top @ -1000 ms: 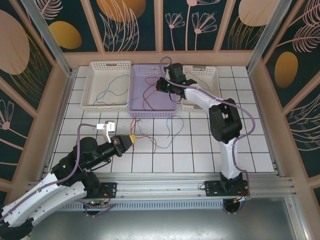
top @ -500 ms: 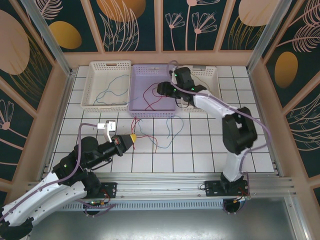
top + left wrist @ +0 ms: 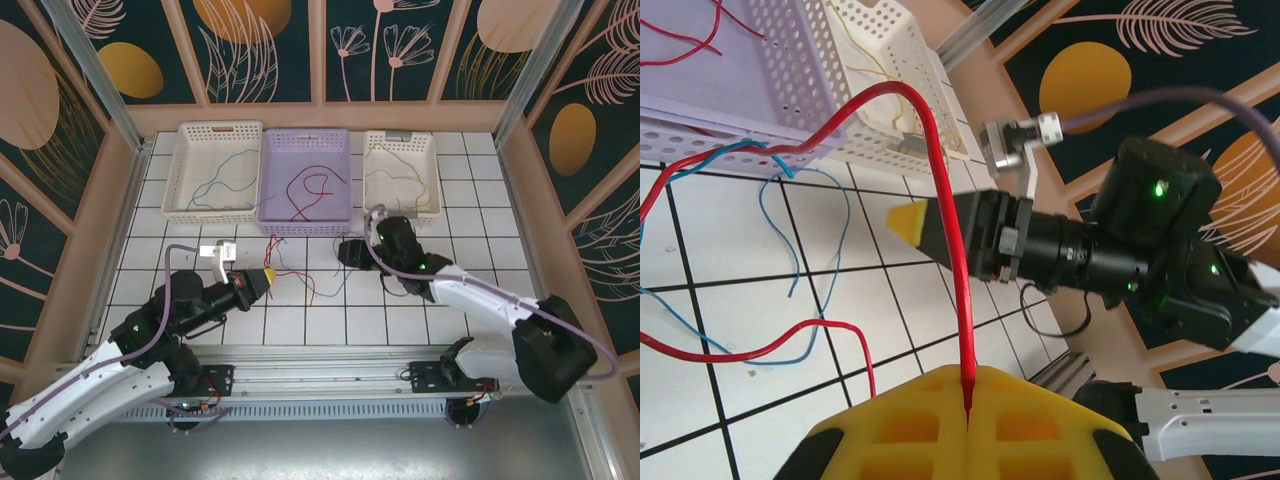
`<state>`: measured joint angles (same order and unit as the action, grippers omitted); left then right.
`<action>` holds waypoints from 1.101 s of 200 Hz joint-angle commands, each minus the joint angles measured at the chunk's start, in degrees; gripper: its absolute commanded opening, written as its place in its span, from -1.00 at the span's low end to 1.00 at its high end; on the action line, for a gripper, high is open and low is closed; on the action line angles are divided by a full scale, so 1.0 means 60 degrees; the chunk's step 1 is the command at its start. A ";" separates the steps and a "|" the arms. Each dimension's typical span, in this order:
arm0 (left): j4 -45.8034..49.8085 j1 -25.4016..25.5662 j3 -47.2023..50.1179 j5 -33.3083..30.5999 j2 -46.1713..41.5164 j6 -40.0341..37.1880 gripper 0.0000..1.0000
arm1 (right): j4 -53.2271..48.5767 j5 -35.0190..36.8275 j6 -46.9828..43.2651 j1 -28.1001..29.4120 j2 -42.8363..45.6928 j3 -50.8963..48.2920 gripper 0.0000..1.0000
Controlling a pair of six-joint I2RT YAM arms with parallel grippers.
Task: Untangle the cables
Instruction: Pick up the cable from the center of the table.
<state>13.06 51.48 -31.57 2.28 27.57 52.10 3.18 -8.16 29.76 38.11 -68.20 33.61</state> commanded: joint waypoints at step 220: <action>-0.0540 -0.0024 -0.0033 0.0000 -0.0111 0.0024 -1.00 | 0.1417 0.1409 0.2292 0.0987 -0.4178 0.0247 -0.04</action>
<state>12.16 51.48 -31.59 2.31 27.64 51.96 6.02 -1.58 43.00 43.16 -86.00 32.05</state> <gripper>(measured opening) 0.061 0.483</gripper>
